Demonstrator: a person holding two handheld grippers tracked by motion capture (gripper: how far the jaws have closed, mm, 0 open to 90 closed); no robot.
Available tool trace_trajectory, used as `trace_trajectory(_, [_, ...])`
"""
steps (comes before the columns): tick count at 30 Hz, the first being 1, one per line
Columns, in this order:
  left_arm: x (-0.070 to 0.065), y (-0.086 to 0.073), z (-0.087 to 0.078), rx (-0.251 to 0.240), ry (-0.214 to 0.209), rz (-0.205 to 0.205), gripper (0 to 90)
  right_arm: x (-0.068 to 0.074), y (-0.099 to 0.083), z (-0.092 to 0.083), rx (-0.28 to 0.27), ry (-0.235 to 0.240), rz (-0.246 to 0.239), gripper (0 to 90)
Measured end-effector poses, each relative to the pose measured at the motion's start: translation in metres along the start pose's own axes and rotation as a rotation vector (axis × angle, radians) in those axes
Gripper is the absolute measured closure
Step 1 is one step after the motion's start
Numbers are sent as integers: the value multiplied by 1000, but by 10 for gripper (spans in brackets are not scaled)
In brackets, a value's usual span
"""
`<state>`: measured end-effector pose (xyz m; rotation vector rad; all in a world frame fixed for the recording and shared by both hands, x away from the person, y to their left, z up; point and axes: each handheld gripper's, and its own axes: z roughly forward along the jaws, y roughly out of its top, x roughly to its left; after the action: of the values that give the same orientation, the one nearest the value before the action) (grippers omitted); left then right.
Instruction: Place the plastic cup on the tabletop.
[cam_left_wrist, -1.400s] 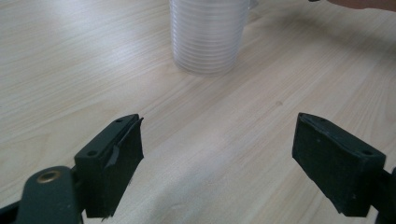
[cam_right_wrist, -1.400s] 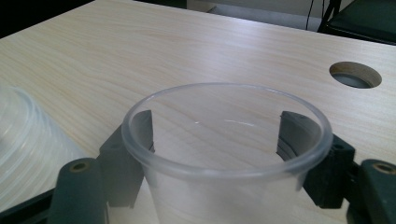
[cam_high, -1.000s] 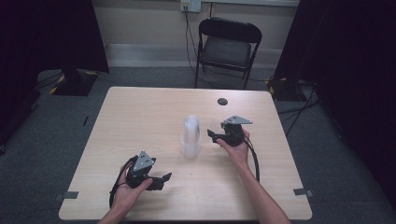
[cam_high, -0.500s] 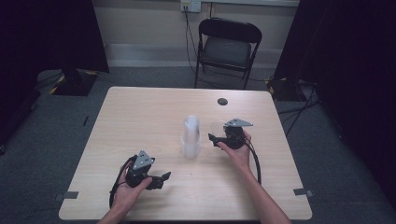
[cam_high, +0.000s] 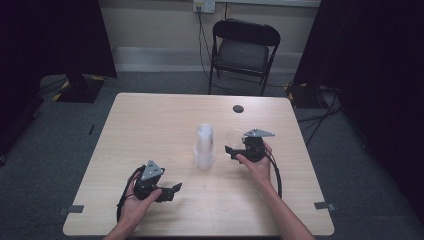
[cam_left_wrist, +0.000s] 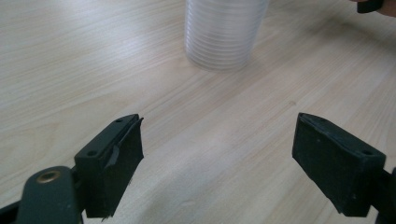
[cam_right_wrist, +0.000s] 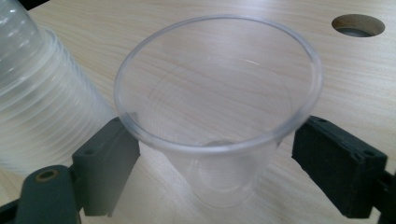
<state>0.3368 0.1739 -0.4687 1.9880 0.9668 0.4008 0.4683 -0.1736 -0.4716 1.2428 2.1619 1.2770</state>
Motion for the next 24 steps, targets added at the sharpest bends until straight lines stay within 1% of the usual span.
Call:
trace_trajectory(3, [1,0,0,-1,6,-5,160,0,-1,-4,-12,-5,-4,155])
trace_trajectory(7, [4,0,-1,-8,14,-19,160,-3,-5,-13,-11,4,4,156])
trace_trajectory(9, [6,0,-2,-8,20,-30,161,-4,-6,-17,-13,-3,6,157])
trace_trajectory(11, [7,0,-3,-10,24,-29,162,-5,-7,-19,-16,-4,10,157])
trace_trajectory(12, [8,0,-3,-9,27,-37,162,-7,-7,-24,-20,1,17,157])
trace_trajectory(13, [9,0,-3,-10,29,-43,162,-8,-7,-26,-21,0,14,157])
trace_trajectory(20, [13,1,-4,-11,40,-44,163,-10,-9,-38,-22,-4,16,155])
trace_trajectory(21, [13,1,-5,-13,38,-52,163,-12,-10,-43,-25,-2,19,154])
trace_trajectory(24, [13,0,-4,0,41,-55,163,-13,-11,-49,-20,-10,22,153])
